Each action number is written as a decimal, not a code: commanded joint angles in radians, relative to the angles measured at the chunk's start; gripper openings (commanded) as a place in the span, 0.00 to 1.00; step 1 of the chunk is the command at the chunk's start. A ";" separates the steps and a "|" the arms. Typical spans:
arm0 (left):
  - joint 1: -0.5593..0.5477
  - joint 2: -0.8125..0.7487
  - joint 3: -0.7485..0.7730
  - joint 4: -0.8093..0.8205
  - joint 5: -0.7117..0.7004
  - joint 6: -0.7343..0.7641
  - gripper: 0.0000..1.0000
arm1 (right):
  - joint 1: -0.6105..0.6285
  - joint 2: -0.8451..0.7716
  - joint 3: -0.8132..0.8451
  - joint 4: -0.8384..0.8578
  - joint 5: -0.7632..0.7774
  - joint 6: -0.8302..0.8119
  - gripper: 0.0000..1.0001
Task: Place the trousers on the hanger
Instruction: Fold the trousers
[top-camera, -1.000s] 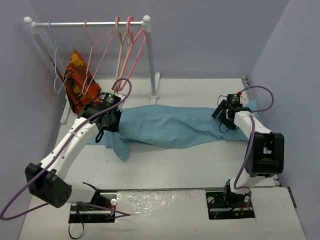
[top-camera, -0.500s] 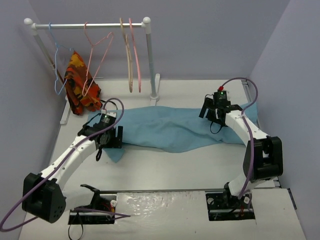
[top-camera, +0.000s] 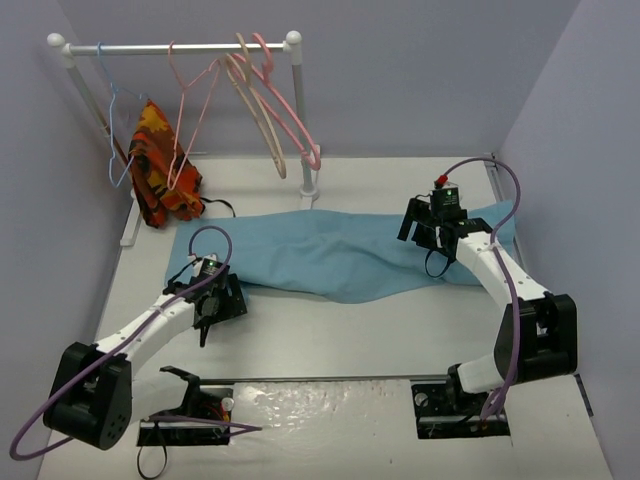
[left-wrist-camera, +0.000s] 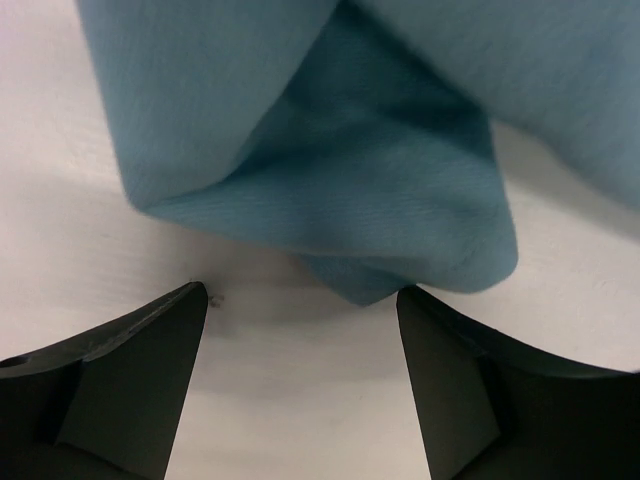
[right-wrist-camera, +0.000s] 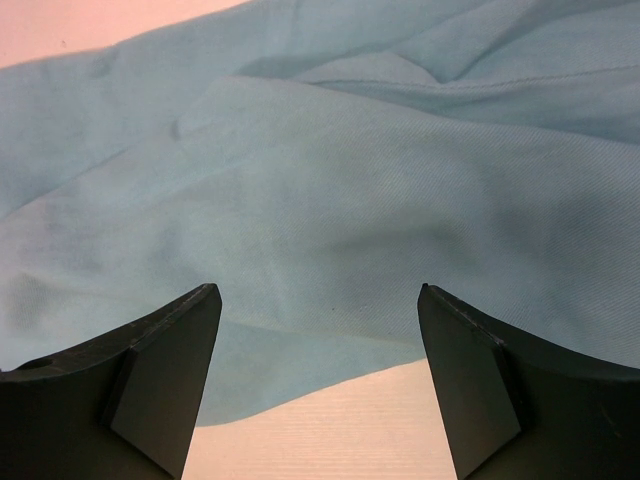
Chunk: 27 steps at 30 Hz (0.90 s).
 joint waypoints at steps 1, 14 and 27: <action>0.007 0.040 0.042 0.143 -0.006 -0.043 0.71 | 0.006 -0.071 -0.018 0.024 -0.008 -0.013 0.77; 0.007 0.029 0.001 0.163 -0.070 -0.070 0.30 | 0.006 -0.084 -0.030 0.026 -0.018 -0.004 0.77; 0.009 -0.259 0.545 -0.461 -0.368 0.249 0.00 | 0.006 -0.085 0.033 0.010 -0.008 -0.017 0.77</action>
